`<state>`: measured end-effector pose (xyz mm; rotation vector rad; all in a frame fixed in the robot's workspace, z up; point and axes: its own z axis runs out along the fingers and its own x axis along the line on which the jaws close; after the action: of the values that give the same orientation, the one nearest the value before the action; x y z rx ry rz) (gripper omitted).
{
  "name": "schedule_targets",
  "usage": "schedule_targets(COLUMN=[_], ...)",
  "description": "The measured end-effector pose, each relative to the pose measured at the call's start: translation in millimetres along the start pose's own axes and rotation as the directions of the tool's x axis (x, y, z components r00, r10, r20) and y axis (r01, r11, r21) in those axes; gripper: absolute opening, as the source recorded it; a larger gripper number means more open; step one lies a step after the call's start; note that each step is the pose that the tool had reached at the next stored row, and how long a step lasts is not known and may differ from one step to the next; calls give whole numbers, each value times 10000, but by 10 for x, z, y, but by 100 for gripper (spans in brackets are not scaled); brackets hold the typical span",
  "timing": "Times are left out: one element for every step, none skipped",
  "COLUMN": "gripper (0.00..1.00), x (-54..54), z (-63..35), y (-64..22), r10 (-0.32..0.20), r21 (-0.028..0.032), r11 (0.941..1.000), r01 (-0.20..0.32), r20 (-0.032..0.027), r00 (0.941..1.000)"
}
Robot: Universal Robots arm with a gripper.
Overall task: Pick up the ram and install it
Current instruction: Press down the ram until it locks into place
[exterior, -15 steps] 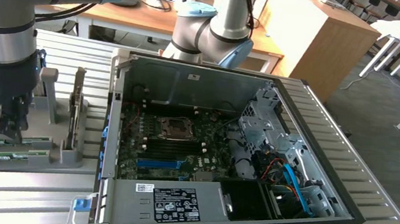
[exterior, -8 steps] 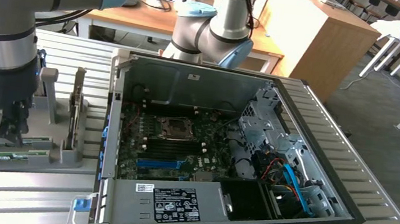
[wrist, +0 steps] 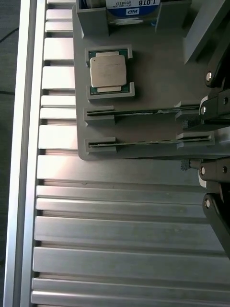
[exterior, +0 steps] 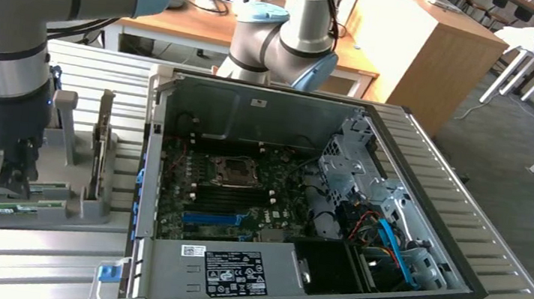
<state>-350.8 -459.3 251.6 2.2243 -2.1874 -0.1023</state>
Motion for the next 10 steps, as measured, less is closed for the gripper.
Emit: schedule_targets(gripper=[36,36,36,36,36,36,36,36,36,36], x=[0,0,1,1,1,1,1,2,2,2], z=[6,12,19,26,32,39,46,54,59,64], y=[0,0,1,1,1,0,0,0,-1,-1], r10=[0,1,0,0,1,0,1,0,0,1], r21=[0,-1,0,0,-1,0,0,0,0,-1], r11=[10000,10000,10000,10000,10000,10000,10000,10000,10000,10000], r01=[0,-1,0,0,-1,0,-1,0,0,-1], r20=[0,-1,0,0,0,0,-1,0,0,0], r00=[10000,10000,10000,10000,10000,10000,10000,10000,10000,10000])
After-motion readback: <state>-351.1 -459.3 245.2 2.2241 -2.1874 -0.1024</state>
